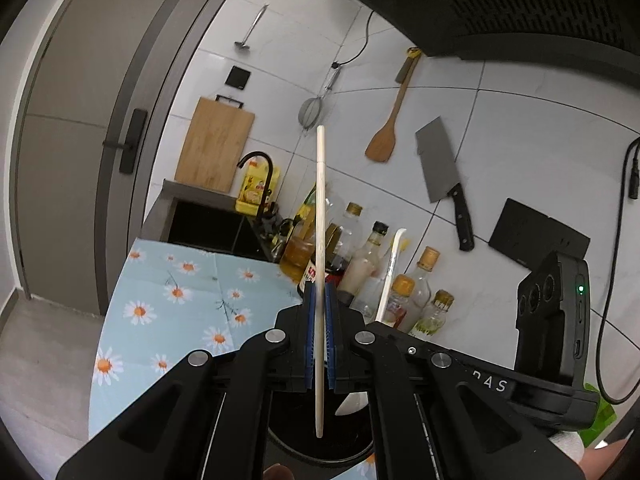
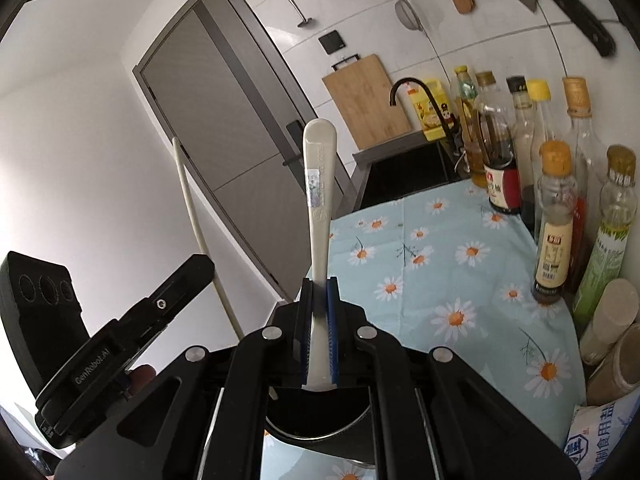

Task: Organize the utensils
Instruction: 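Open both grippers over the black holder, dropping spoon and chopstick inside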

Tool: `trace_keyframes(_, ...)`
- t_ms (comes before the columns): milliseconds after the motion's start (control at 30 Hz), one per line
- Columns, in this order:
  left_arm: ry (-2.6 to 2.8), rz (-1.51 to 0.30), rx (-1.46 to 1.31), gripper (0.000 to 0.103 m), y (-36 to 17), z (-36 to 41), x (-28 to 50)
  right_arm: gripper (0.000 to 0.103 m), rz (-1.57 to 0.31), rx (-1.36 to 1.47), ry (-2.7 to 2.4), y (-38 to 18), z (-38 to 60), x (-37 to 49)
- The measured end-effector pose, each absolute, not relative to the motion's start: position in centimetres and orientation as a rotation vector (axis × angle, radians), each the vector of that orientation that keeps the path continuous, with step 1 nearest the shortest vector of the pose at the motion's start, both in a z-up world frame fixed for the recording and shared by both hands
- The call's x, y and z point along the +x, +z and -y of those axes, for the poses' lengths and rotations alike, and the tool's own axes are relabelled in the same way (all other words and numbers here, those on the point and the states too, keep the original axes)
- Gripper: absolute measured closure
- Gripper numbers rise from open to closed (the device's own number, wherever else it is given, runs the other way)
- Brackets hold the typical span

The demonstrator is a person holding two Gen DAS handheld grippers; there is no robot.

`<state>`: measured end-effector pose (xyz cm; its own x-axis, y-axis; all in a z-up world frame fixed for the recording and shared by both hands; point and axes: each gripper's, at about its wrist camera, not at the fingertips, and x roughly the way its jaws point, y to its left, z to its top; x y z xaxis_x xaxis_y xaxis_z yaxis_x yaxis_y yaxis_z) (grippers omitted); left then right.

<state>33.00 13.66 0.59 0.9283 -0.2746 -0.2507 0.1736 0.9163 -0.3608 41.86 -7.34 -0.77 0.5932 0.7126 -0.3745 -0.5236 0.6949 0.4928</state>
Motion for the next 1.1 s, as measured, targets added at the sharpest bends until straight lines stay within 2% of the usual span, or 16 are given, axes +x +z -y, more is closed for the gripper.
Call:
trace_keyframes(433,-0.181,-0.394,-0.329,0.098,-1.9,-13.7,32.4,0.093,-0.661,0.295,0.735,-2.2,6.2,41.3)
trace_keyframes(467,-0.183,-0.398,-0.341,0.097,-2.0,-13.9,32.2,0.089,-0.657,0.298,0.732,-2.0,6.3,41.1)
trace_keyframes(533,-0.176,-0.402,-0.353,0.086,-2.0,-14.2,31.9,0.083,-0.649,0.309,0.729,-1.6,6.7,40.7)
trace_keyframes(933,-0.192,-0.396,-0.366,0.086,-0.9,-14.0,28.7,0.083,-0.593,0.302,0.713,0.5,9.0,37.3)
trace_keyframes(1100,-0.203,-0.400,-0.355,0.079,0.1,-13.6,27.1,0.072,-0.553,0.262,0.739,1.9,9.8,35.2)
